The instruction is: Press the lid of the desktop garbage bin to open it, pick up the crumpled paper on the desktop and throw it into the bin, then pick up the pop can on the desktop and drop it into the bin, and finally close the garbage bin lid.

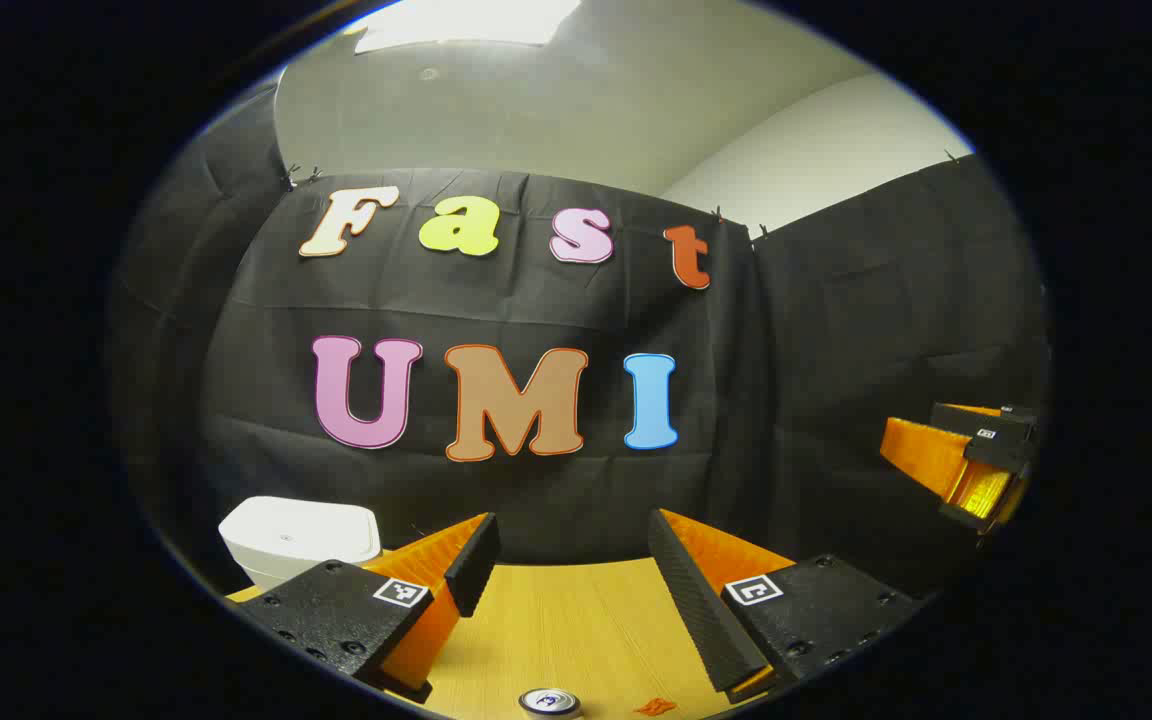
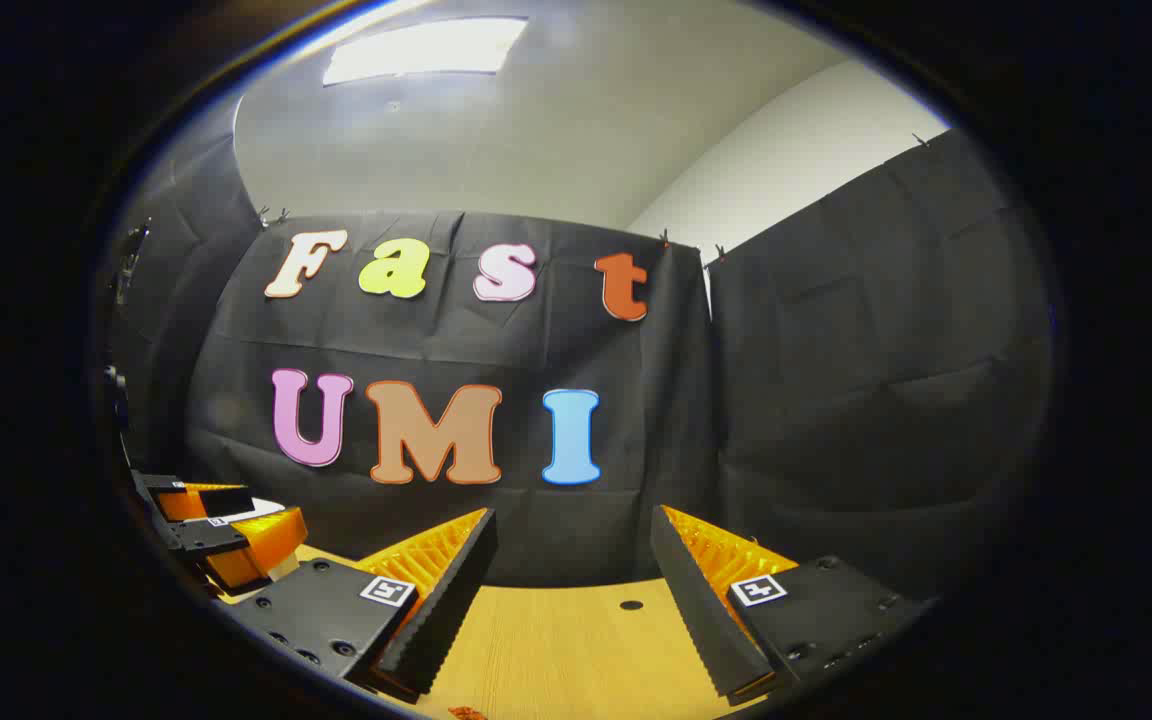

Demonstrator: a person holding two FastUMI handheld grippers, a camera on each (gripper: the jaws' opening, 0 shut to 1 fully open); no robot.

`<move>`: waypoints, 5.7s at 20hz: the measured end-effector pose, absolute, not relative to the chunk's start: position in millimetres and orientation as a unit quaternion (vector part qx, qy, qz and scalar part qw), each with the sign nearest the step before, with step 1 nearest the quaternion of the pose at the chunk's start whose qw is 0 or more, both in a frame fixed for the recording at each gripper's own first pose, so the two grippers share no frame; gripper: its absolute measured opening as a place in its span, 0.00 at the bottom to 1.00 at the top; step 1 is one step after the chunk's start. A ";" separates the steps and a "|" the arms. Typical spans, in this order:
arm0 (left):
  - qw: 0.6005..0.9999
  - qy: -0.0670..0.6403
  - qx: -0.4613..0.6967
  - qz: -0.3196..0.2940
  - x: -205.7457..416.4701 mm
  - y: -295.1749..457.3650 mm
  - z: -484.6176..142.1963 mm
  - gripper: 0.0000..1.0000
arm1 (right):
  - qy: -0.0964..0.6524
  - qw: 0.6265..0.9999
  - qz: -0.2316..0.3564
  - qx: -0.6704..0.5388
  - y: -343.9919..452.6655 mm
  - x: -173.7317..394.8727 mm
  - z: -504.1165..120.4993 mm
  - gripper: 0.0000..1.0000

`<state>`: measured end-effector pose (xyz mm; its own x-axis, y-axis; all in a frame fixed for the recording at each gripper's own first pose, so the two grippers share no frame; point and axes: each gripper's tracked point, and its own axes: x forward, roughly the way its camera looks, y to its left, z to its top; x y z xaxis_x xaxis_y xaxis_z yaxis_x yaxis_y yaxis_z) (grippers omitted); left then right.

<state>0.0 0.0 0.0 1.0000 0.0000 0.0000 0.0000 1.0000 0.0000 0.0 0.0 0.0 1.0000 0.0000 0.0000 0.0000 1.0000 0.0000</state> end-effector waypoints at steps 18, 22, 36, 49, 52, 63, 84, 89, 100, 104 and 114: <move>1.000 0.006 0.005 0.012 4.5 -3.3 7.0 0.92 | -0.003 1.000 0.005 -0.013 -5.2 -5.3 6.4 0.98; 1.000 0.003 0.007 0.020 7.6 -3.2 9.4 0.92 | -0.003 1.000 0.009 -0.010 -12.9 1.1 4.5 0.98; 0.996 0.030 0.022 0.087 19.8 14.1 -7.1 0.92 | 0.010 0.998 0.057 -0.001 -25.2 38.7 -16.9 0.98; 0.996 0.019 0.043 0.072 29.6 39.8 -0.1 0.92 | 0.007 0.998 0.065 0.009 23.7 54.5 -18.5 0.98; 0.996 0.021 0.048 0.071 31.0 42.1 -2.6 0.89 | 0.011 0.998 0.064 0.007 25.7 58.2 -20.1 0.98; 0.992 0.037 0.043 0.110 28.0 65.4 -10.5 0.14 | 0.019 0.998 0.063 -0.003 25.2 57.8 -28.4 0.98; 0.975 0.038 0.072 0.208 21.6 186.1 -3.2 0.00 | 0.026 0.996 0.086 0.001 78.8 67.8 -32.0 0.98; 0.969 0.049 0.069 0.233 22.6 227.7 -16.6 0.00 | 0.029 0.996 0.083 -0.006 94.8 69.3 -35.7 0.98; 0.958 0.107 0.037 0.263 18.2 291.4 -80.0 0.00 | 0.053 0.996 0.066 -0.017 119.3 68.8 -52.7 0.98; 0.956 0.119 0.028 0.266 14.6 299.2 -96.5 0.00 | 0.061 0.996 0.066 -0.025 127.9 67.9 -58.1 1.00; 0.961 0.070 0.057 0.262 13.7 297.0 -98.4 0.00 | 0.058 0.994 0.093 -0.027 151.8 67.0 -57.1 1.00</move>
<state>13.7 297.0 -98.4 0.8524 0.5122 -0.1056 -0.4961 0.8559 0.1462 67.0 151.8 -57.1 0.9760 0.1811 -0.1206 -0.1875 0.9813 -0.0437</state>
